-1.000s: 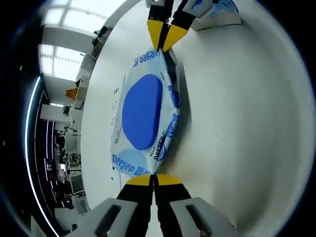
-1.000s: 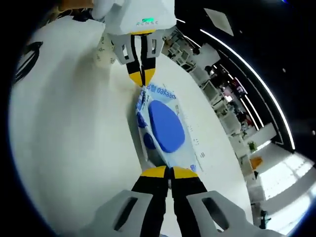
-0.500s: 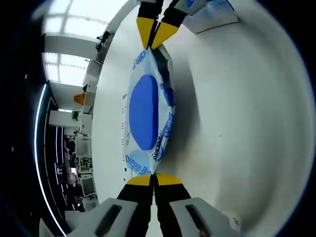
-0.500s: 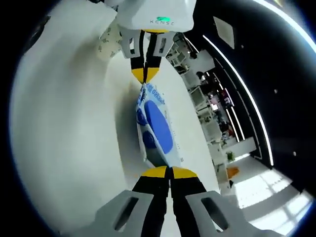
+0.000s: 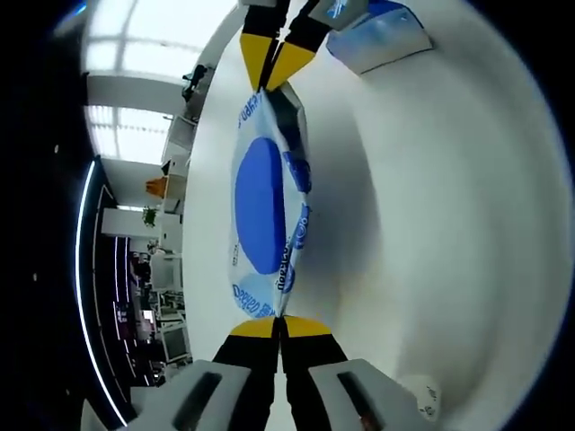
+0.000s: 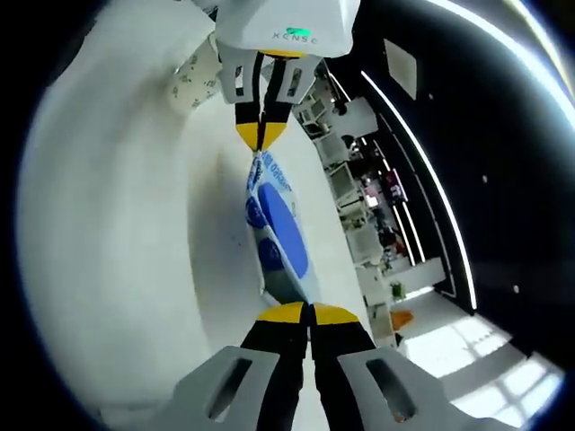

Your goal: Arrange the tabletop items into an orderly group along one side of the table until the central work area is clear of visible clutter.

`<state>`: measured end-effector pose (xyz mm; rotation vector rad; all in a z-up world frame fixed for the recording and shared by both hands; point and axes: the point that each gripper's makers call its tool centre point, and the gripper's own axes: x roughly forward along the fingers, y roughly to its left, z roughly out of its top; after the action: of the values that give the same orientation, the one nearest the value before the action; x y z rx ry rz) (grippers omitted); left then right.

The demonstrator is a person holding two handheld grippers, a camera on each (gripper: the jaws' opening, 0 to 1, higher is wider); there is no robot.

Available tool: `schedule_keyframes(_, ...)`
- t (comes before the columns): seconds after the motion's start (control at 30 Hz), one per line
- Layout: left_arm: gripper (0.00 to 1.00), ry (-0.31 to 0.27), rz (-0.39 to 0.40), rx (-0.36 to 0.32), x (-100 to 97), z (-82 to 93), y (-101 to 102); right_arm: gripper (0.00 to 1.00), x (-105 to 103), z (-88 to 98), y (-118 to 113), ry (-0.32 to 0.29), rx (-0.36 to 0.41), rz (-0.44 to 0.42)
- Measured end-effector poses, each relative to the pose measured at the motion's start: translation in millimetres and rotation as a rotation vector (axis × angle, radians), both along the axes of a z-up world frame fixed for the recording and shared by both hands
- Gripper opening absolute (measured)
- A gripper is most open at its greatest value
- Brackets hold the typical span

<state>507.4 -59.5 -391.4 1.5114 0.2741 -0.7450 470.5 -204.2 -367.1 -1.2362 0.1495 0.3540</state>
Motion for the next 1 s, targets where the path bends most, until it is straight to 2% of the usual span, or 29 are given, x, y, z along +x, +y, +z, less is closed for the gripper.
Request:
schedule_keyframes(0.37, 0.00, -0.001, -0.009, -0.003, -13.8, 0.7, 0, 0.00, -12, 2.5, 0, -0.012, 0.004, -0.001)
schedule_keyframes(0.73, 0.00, -0.037, -0.016, -0.008, -29.2, 12.6, 4, 0.00, -24, 13.6, 4, -0.044, 0.001, 0.003)
schedule_keyframes(1.0, 0.00, -0.037, -0.018, -0.014, -41.9, 12.6, 6, 0.00, -36, 14.3, 7, -0.048, -0.011, 0.007)
